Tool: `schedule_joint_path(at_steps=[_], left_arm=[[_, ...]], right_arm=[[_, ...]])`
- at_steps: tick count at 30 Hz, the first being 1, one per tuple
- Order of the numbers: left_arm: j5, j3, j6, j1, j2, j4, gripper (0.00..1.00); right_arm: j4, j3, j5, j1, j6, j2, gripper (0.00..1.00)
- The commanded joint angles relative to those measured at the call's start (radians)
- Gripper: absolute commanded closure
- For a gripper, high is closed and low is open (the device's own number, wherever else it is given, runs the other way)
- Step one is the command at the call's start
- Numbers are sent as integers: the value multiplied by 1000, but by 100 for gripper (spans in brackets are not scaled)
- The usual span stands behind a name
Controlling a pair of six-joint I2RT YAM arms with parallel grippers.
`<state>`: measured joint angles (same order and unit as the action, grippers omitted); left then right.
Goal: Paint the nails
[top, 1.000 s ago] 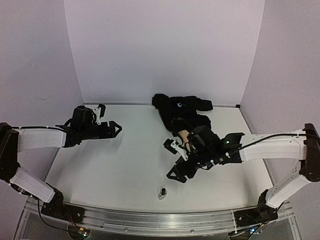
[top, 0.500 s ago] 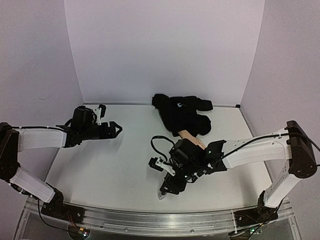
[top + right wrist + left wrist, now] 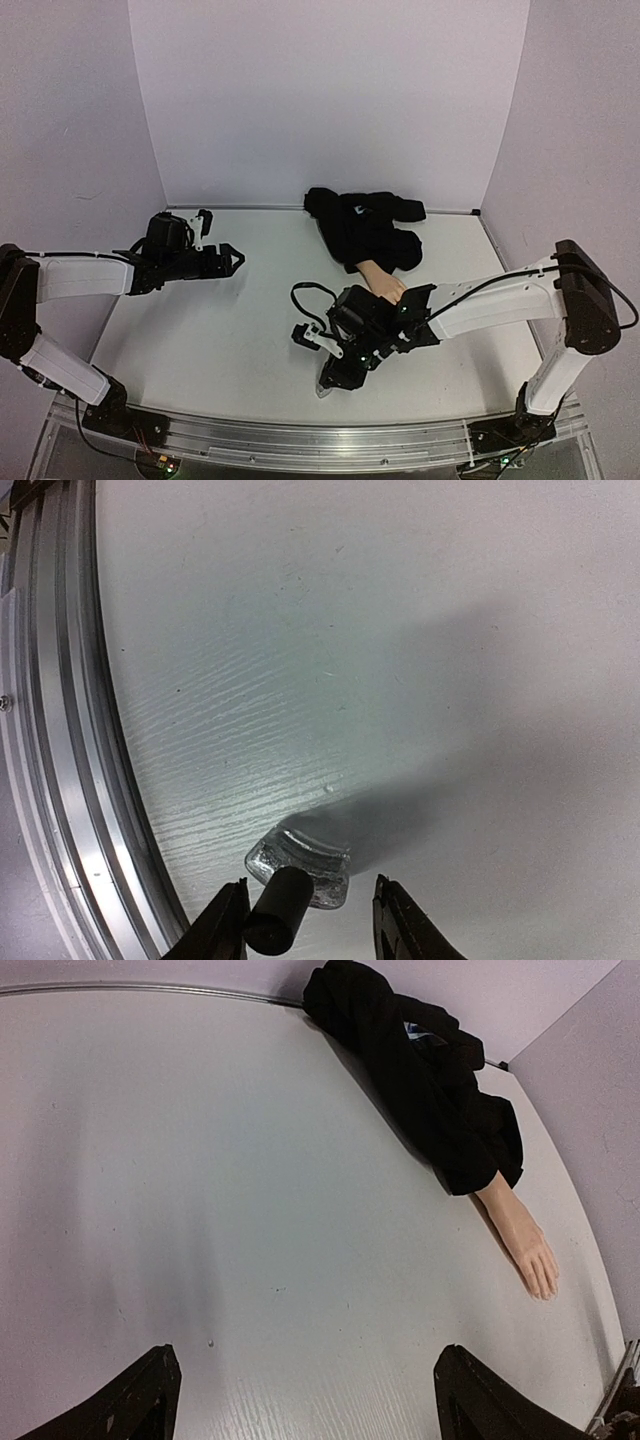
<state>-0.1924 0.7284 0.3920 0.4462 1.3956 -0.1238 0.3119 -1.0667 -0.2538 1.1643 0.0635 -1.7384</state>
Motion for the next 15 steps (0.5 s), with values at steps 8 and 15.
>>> schedule_joint_path(at_steps=[8, 15], left_arm=[[-11, 11, -13, 5, -8, -18, 10], [-76, -3, -18, 8, -12, -74, 11]], right_arm=[[18, -53, 27, 20, 0, -27, 76], [-39, -9, 173, 9, -67, 54, 100]])
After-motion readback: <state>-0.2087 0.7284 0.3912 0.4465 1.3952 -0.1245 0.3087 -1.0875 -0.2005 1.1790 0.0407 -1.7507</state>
